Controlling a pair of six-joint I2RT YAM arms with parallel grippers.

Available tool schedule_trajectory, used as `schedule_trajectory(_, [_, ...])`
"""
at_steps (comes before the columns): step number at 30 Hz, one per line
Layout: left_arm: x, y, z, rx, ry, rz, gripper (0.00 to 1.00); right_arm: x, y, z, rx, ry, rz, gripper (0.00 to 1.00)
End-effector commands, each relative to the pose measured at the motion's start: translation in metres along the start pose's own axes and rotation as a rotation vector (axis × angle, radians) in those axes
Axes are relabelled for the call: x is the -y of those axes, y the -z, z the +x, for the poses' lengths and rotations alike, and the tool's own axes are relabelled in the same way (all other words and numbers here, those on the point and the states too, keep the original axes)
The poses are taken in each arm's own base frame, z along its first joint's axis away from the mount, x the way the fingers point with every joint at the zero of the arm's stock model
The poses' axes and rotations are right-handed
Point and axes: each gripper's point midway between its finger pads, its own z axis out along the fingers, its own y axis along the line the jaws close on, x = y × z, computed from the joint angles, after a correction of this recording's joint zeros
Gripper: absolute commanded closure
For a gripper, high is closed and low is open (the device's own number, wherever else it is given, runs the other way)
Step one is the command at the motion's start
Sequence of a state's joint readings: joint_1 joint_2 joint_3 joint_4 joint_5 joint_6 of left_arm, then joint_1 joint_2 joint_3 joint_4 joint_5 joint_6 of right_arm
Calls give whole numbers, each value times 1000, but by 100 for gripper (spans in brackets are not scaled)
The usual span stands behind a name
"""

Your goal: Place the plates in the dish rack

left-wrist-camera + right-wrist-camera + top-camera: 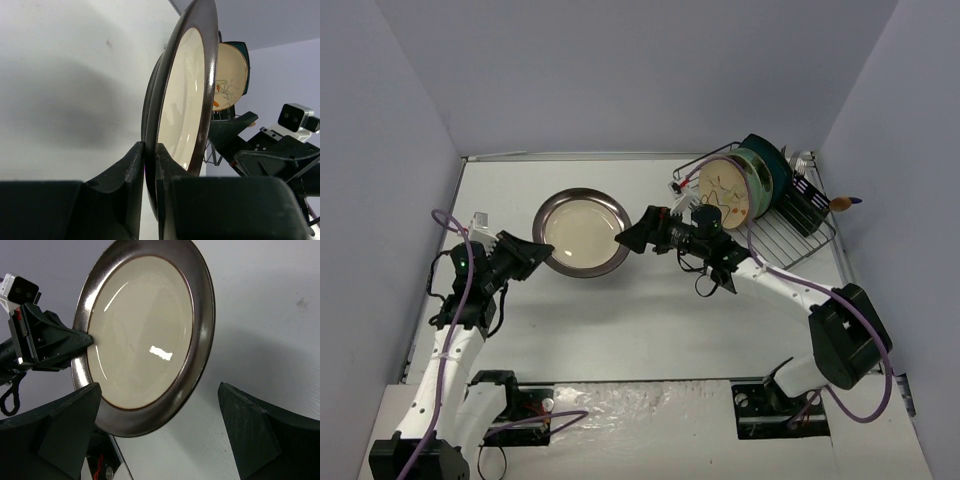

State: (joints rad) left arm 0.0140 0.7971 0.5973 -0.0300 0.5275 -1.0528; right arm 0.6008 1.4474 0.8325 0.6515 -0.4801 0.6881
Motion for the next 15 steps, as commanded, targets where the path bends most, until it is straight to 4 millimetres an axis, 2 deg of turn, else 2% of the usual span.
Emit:
schedule_trajectory(1, [84, 21, -20, 70, -83, 281, 100, -31, -16, -33, 81, 49, -112, 3])
schedule_trajectory(10, [94, 28, -15, 57, -98, 314, 100, -22, -33, -25, 53, 25, -130, 16])
schedule_trajectory(15, [93, 29, -12, 51, -110, 316, 100, -25, -33, -24, 52, 19, -146, 44])
